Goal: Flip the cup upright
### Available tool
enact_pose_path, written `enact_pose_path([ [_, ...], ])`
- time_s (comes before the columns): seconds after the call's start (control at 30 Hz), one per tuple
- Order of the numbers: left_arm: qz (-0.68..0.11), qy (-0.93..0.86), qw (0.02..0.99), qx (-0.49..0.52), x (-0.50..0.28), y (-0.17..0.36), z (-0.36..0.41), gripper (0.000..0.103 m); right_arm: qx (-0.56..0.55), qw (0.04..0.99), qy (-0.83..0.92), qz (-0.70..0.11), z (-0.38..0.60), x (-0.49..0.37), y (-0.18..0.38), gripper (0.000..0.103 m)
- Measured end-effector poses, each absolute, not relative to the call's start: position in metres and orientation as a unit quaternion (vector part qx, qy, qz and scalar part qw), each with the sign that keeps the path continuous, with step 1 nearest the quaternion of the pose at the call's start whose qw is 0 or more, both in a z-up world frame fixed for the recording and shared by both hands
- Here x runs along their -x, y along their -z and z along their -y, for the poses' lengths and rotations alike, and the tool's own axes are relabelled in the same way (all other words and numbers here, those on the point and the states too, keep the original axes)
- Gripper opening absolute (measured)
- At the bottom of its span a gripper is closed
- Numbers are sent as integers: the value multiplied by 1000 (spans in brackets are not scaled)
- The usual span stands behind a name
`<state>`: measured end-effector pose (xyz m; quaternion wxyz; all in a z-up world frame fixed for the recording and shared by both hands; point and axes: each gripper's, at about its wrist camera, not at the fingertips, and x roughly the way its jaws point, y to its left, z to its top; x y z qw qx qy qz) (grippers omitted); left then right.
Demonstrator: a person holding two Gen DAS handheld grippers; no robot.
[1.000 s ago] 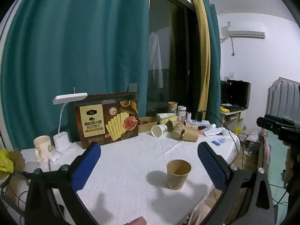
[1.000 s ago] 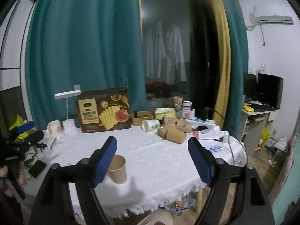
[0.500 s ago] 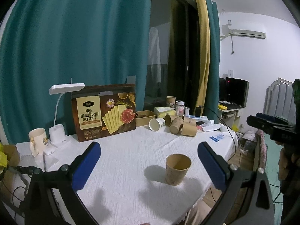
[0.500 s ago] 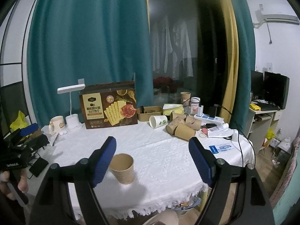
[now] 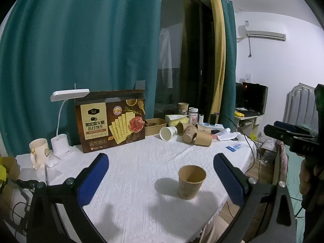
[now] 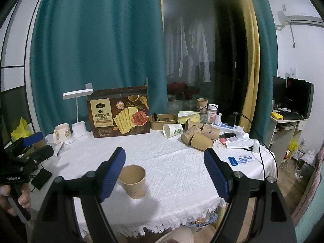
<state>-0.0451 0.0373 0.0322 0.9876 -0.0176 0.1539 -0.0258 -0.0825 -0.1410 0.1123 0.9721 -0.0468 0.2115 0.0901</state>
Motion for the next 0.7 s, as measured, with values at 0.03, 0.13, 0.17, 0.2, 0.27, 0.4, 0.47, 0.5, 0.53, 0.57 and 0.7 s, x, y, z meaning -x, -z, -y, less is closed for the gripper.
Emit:
enact_pose_path([
  [0.03, -154, 27, 988, 17, 45, -32, -37, 103, 48, 972, -91, -211, 140, 82, -112, 78],
  [0.13, -154, 30, 987, 17, 43, -32, -36, 103, 49, 972, -91, -210, 139, 82, -111, 78],
  [0.17, -154, 31, 987, 17, 43, -32, -36, 103, 48, 972, -91, -210, 139, 82, -111, 78],
  [0.2, -154, 32, 987, 17, 43, -33, -36, 103, 48, 972, -92, -211, 139, 82, -111, 78],
  [0.27, -154, 33, 987, 16, 42, -33, -35, 103, 48, 972, -91, -210, 139, 82, -110, 78],
  [0.4, -151, 37, 988, 16, 42, -35, -34, 103, 45, 972, -90, -211, 140, 81, -110, 78],
  [0.47, -150, 38, 988, 15, 43, -35, -34, 103, 45, 972, -89, -211, 141, 81, -110, 78],
  [0.5, -149, 38, 988, 14, 43, -35, -33, 103, 45, 972, -89, -211, 141, 80, -110, 78],
  [0.53, -149, 39, 988, 14, 43, -35, -33, 103, 45, 972, -89, -211, 141, 80, -110, 78],
  [0.57, -149, 39, 988, 14, 43, -36, -33, 103, 45, 972, -89, -211, 142, 80, -110, 78],
  [0.7, -148, 40, 988, 14, 43, -36, -32, 103, 44, 972, -88, -211, 142, 80, -110, 78],
])
